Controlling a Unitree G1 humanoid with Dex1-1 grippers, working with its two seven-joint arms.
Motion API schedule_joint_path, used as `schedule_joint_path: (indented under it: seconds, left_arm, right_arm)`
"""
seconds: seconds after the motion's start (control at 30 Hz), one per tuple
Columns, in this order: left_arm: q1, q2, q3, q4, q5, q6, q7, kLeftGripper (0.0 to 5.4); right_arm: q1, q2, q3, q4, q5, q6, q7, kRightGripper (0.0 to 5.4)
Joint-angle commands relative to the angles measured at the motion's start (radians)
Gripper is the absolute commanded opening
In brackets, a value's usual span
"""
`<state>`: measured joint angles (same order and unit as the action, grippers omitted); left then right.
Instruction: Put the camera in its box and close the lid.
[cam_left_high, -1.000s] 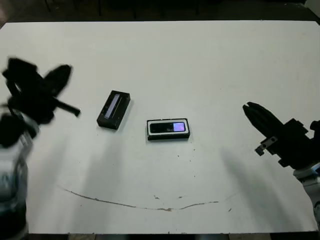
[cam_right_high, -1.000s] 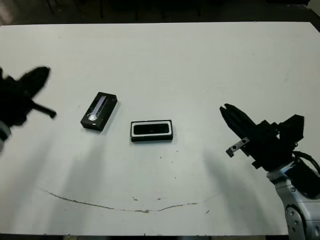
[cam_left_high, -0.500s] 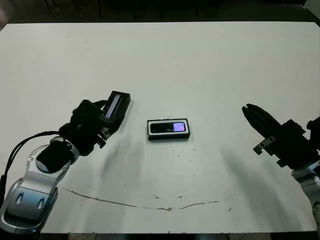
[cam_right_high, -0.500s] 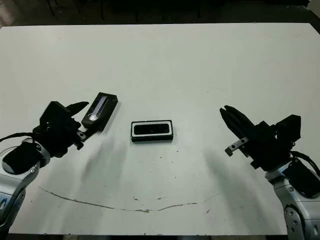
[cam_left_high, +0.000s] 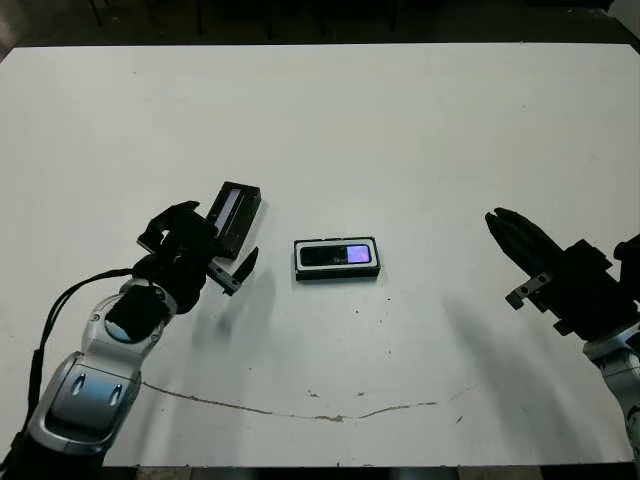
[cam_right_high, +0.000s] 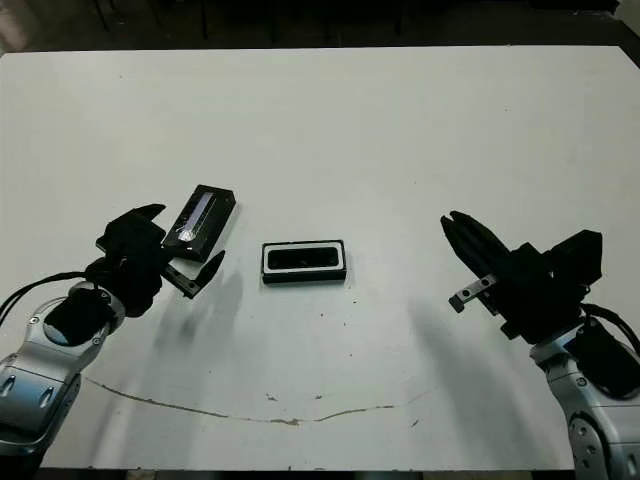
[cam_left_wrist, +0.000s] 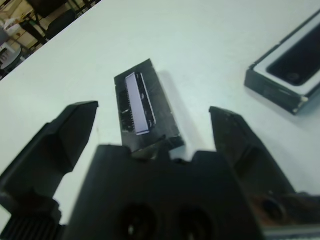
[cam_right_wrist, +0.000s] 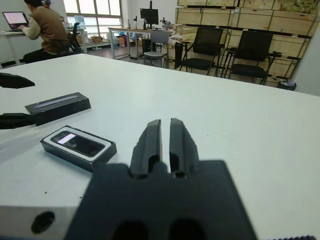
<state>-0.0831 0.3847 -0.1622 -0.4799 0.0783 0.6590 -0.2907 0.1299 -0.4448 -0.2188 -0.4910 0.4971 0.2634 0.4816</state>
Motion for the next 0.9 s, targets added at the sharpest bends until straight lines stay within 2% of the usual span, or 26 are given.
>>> schedule_joint_path:
  seconds: [0.03,0.2,0.37,0.7,0.9]
  left_arm:
    - [0.009,-0.024,0.016,0.007,-0.003,0.022,0.017,5.39]
    - [0.005,-0.070,0.057,0.010,-0.042,0.040,0.028,5.39]
    - [-0.010,-0.070,0.063,0.019,-0.058,0.072,0.014,5.39]
    - [-0.025,-0.072,0.067,0.069,-0.040,0.062,0.033,5.39]
    - [-0.047,-0.086,0.091,0.129,-0.065,0.052,0.029,5.39]
  right_arm:
    - [0.016,0.000,0.002,0.008,0.000,0.016,0.004,0.00]
    - [0.018,-0.004,0.002,0.005,-0.002,0.013,0.008,0.00]
    - [0.018,0.002,0.006,0.016,-0.012,-0.001,0.013,0.00]
    - [0.021,0.011,0.006,0.021,-0.009,-0.021,0.028,0.00]
    - [0.028,-0.002,0.003,-0.007,-0.005,0.010,0.015,0.00]
